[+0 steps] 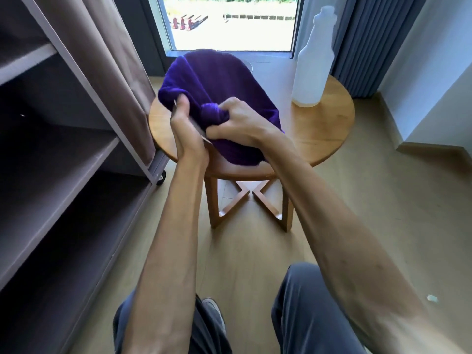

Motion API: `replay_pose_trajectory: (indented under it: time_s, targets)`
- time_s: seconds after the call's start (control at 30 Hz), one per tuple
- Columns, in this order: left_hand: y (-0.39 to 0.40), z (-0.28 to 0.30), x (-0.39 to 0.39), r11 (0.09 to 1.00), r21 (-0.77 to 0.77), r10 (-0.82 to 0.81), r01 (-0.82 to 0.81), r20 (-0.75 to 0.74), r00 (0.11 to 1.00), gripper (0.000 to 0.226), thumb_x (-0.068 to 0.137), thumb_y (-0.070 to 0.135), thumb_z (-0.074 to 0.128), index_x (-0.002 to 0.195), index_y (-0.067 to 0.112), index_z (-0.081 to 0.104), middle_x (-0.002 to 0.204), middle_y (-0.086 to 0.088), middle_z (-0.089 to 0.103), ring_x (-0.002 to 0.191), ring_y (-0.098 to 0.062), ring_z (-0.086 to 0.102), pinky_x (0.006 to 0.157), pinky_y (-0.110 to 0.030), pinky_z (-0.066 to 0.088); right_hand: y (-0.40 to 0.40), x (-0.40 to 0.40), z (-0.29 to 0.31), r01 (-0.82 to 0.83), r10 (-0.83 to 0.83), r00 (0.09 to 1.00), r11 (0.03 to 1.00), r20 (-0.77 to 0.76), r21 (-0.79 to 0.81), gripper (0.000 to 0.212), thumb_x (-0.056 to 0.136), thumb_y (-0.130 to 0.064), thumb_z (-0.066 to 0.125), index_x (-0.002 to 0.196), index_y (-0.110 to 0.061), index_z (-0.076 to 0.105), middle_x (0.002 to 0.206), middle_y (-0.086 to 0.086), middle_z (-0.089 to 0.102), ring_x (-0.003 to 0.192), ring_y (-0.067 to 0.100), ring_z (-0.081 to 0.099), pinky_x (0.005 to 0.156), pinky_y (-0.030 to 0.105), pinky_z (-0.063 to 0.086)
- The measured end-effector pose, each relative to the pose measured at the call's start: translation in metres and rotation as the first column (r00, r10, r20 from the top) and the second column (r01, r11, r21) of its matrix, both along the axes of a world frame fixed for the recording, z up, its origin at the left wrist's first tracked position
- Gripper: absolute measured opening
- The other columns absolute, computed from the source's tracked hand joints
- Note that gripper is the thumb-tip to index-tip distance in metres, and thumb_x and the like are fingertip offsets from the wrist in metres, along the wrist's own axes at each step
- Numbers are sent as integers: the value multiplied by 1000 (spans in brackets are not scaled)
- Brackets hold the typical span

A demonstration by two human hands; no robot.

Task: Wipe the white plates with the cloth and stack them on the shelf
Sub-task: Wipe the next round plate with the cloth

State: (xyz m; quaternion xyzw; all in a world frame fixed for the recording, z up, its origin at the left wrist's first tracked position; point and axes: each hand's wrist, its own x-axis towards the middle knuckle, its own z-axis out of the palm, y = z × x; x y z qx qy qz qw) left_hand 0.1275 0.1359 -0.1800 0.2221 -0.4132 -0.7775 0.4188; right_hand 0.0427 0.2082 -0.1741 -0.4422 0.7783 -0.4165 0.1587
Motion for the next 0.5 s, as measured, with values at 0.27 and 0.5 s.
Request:
replay_pose_trajectory:
  time_s: [0.27, 0.5]
  targets:
    - [2, -14, 2, 979, -204, 14, 33, 224, 974, 34, 91, 47, 68, 111, 20, 72, 119, -5, 72, 118, -25, 65, 113, -56, 43, 4, -33, -12, 566, -524, 816, 812, -245, 146, 15, 86, -14, 58, 97, -4, 60, 111, 23, 65, 106, 41, 62, 84, 36, 47]
    - [11, -17, -9, 960, -168, -181, 223, 235, 955, 59, 91, 54, 55, 142, 23, 59, 134, -6, 67, 126, -24, 62, 112, -51, 46, -23, -18, 12, 393, -404, 914, 864, 31, -316, 12, 82, -23, 65, 74, -13, 66, 71, 0, 63, 70, 18, 61, 71, 39, 50]
